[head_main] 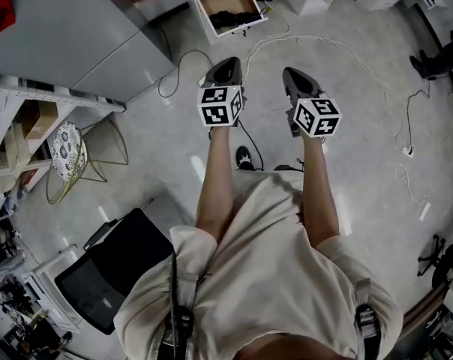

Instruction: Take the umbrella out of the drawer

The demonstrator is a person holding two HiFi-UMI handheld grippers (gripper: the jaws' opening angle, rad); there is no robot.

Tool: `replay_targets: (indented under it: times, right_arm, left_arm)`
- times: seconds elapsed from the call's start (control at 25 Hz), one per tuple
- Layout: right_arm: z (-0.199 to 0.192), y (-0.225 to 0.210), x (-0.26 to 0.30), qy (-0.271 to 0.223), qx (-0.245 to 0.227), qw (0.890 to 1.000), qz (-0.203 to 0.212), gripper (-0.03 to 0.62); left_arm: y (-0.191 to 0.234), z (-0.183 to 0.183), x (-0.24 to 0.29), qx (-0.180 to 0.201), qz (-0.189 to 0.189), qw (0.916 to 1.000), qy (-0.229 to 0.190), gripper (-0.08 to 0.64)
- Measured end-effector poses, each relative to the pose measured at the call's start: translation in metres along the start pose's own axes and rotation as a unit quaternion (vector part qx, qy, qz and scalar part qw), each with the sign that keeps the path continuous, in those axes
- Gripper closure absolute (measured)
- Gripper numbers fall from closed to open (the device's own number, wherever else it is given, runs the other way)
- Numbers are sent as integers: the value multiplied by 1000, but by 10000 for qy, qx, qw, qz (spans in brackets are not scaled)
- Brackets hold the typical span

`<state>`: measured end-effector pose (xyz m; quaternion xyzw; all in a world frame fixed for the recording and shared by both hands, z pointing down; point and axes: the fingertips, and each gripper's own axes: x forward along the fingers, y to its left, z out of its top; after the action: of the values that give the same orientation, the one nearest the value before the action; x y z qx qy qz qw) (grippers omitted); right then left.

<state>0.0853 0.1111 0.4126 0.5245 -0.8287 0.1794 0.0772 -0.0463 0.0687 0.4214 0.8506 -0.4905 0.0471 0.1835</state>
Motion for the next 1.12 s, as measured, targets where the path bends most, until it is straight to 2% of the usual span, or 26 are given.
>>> replay_targets:
  times: [0.4,0.84,1.12]
  right_arm:
    - [-4,-7,23,167,44,9997,-154,523]
    - [22,-12,104,169,11,9994,301,523]
    - [51,-37,176,124,119,9986,501,523]
  left_arm:
    - [28,0,12,-35,70,10000,20,550]
    - [92,29,36,-70,561,9983,-135,550]
    - [141,40,78,-231,889,9957,-102,551]
